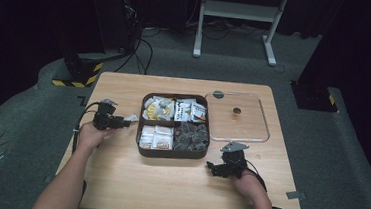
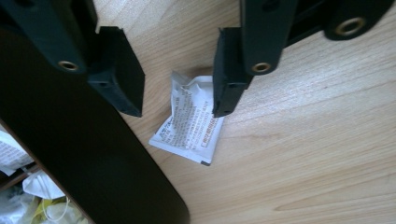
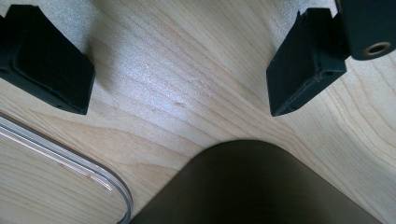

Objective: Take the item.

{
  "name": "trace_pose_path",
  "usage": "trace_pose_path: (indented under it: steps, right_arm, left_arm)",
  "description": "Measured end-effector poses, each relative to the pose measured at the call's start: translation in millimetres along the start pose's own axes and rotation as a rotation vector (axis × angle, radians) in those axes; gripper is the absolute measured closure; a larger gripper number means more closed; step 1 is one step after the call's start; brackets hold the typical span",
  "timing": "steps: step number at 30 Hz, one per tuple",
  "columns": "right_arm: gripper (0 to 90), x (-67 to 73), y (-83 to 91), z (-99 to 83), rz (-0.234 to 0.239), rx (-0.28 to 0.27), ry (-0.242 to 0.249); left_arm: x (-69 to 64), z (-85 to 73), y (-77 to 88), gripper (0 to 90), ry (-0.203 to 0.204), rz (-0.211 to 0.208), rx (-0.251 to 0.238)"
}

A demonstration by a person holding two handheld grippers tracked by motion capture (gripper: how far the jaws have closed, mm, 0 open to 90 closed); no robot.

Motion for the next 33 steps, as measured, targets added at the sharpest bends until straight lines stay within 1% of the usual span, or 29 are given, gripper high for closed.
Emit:
trace_pose_path:
  steps: [3,4,7,11,13,16,17,19,22,26,28,30,32,33]
  right_arm:
    - [7.8,0.0,0.0,0.0,0.0,0.0,0.0]
    - [7.8,0.0,0.0,0.0,0.0,0.0,0.001]
    - [7.7,-0.2,-0.2,0.2,0.001,-0.001,0.003]
    - [7.7,-0.1,-0.4,0.3,0.001,0.0,0.001]
    - [7.7,-0.2,-0.5,0.4,0.001,-0.001,0.003]
    - [7.7,-0.2,-0.5,0.4,0.002,0.0,0.002]
    - [7.7,-0.2,-0.5,0.5,0.002,0.0,0.002]
    - [7.7,-0.4,-0.6,0.6,0.002,0.0,0.005]
    - [7.7,-0.3,-1.0,0.9,0.002,-0.001,0.004]
    - [7.7,-0.3,-1.5,1.4,0.003,0.0,0.004]
    - [7.7,-0.5,-1.6,1.5,0.006,0.0,0.003]
    - [7.8,-1.2,-2.0,1.8,0.011,-0.001,0.004]
    - [7.7,-1.1,-2.3,2.1,0.009,-0.001,0.007]
    - [7.6,-1.1,-2.5,2.3,0.009,0.0,0.006]
  left_arm:
    - [-0.2,-0.3,4.8,47.0,-0.004,0.024,-0.028]
    - [-0.8,-0.7,7.1,46.4,-0.008,0.021,-0.044]
    - [-3.1,-1.4,10.4,45.2,-0.006,0.019,-0.048]
    - [-7.3,-3.8,13.8,43.9,-0.029,0.026,-0.05]
    - [-8.1,-5.0,15.9,42.9,-0.024,0.012,-0.056]
    - [-8.0,-7.6,19.2,42.0,-0.027,0.013,-0.061]
    - [-7.8,-9.0,19.9,41.4,-0.022,0.015,-0.06]
    - [-7.0,-11.2,21.1,41.2,-0.029,0.034,-0.056]
    - [-5.4,-15.0,24.3,40.9,-0.02,0.034,-0.066]
    - [-3.0,-20.0,29.0,39.7,-0.02,0.042,-0.069]
    - [-2.2,-23.2,30.0,39.2,-0.021,0.05,-0.056]
    - [-0.6,-27.3,31.0,39.2,-0.032,0.063,-0.044]
    - [1.1,-30.2,32.3,39.0,-0.03,0.06,-0.043]
    - [1.8,-31.0,32.9,38.3,-0.032,0.067,-0.042]
Point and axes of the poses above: each handheld gripper's, and its own axes: y roughly backward along the jaws, z roughly out of its top, x roughly to its left, the point moved 3 cm from there along -y, roughly forward along the jaws, and after that the axes turned 15 degrees about -z, right-handed, at the moved point
